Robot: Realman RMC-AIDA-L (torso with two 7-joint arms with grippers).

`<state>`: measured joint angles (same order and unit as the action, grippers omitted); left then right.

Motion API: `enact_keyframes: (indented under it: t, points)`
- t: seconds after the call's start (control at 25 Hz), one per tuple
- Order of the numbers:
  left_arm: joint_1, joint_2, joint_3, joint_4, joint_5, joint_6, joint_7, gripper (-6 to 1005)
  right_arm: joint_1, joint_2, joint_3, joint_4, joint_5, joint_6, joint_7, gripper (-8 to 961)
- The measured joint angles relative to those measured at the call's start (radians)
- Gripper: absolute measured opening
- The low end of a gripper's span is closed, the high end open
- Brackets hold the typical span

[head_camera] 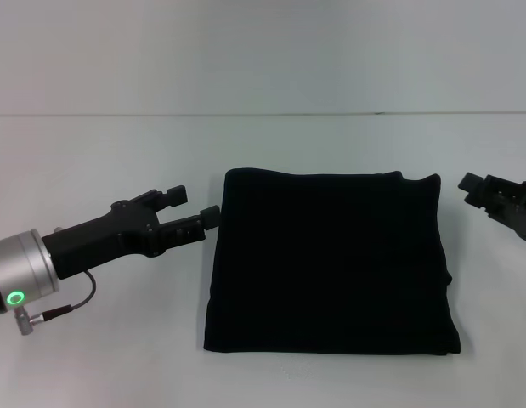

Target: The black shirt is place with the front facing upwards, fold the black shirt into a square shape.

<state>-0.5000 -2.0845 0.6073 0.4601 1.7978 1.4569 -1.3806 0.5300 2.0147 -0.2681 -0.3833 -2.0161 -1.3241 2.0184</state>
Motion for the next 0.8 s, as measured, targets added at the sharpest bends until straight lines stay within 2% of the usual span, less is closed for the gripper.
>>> enact_keyframes:
  t: [0.48, 0.8]
  points:
    - [-0.002, 0.0, -0.002, 0.0, 0.0, 0.0, -0.001, 946, 0.065, 0.025, -0.117, 0.011, -0.009, 0.137, 0.028, 405]
    - [-0.006, 0.0, -0.003, 0.0, 0.0, -0.001, -0.002, 946, 0.085, 0.03, -0.142, 0.004, -0.009, 0.165, 0.021, 303]
